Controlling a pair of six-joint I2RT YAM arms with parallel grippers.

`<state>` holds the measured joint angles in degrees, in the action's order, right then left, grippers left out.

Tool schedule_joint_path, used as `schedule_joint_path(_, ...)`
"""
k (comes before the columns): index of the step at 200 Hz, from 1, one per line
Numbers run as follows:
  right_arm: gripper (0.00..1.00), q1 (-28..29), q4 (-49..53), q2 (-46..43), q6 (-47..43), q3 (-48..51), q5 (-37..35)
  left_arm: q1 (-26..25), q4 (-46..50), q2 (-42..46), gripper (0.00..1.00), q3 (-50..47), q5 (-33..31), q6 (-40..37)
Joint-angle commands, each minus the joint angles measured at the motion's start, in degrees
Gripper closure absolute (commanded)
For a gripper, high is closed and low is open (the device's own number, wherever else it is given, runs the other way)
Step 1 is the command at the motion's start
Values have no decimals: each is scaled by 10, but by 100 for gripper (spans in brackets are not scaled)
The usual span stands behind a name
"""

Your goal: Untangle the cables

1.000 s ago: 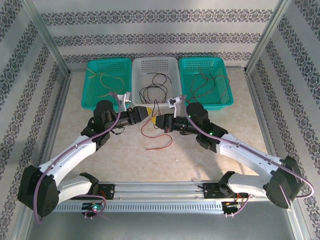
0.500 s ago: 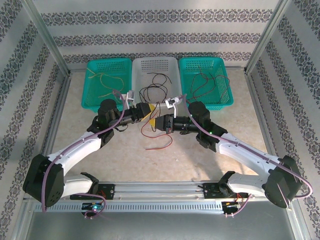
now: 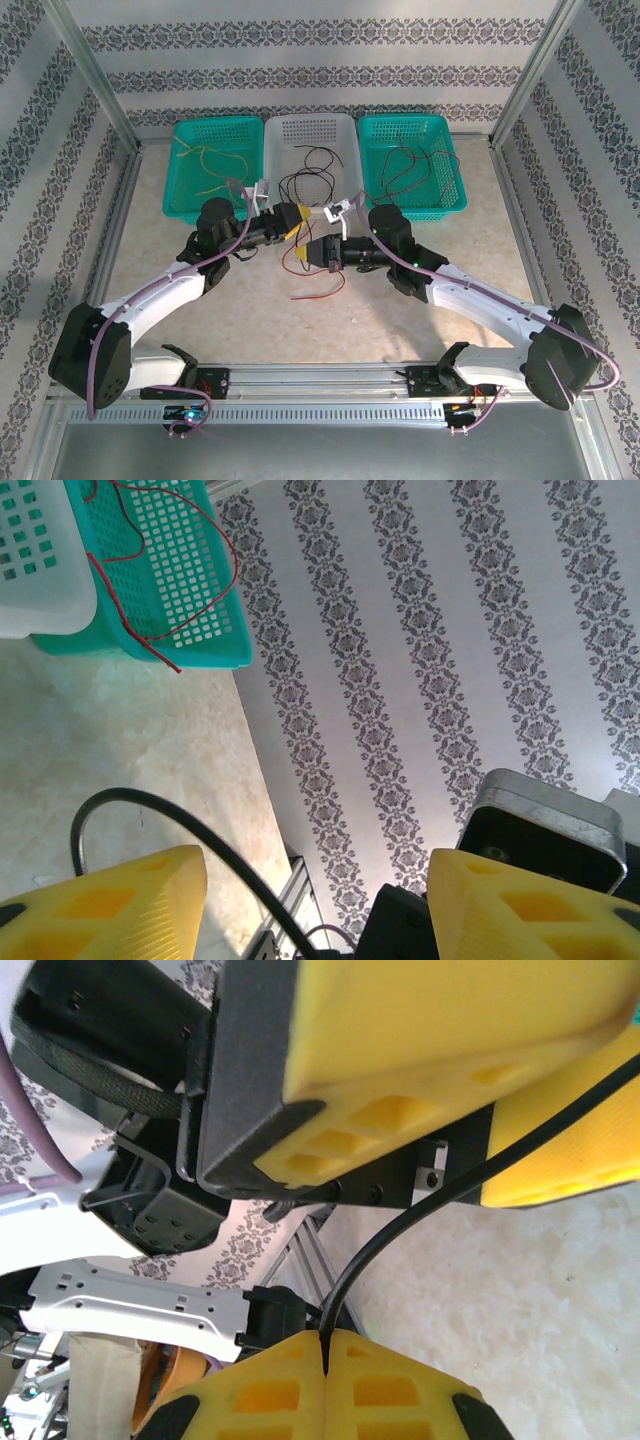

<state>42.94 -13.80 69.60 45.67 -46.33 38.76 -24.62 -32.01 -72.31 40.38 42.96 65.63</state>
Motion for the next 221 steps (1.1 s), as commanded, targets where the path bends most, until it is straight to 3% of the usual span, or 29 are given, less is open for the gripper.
schedule_joint_path(1,100,11,31,7,-37,-12,-9,4,17,13,43,1,24,-19)
schedule_joint_path(45,100,31,75,24,-70,-37,-29,4,33,6,57,6,44,-27)
schedule_joint_path(115,100,44,99,11,-83,-45,-61,4,38,8,100,17,24,-51)
schedule_joint_path(138,100,43,115,-2,-86,-46,-83,4,17,12,100,16,2,-51)
schedule_joint_path(160,62,33,174,-30,-101,-57,-136,5,7,14,100,27,-2,-54)
schedule_joint_path(172,49,20,208,-61,-106,-55,-196,6,21,18,100,36,-1,-67)
schedule_joint_path(194,34,-31,227,-105,-86,-41,-218,10,37,28,100,51,10,-90)
schedule_joint_path(221,33,-62,258,-96,-79,-54,-204,12,22,32,100,64,23,-89)
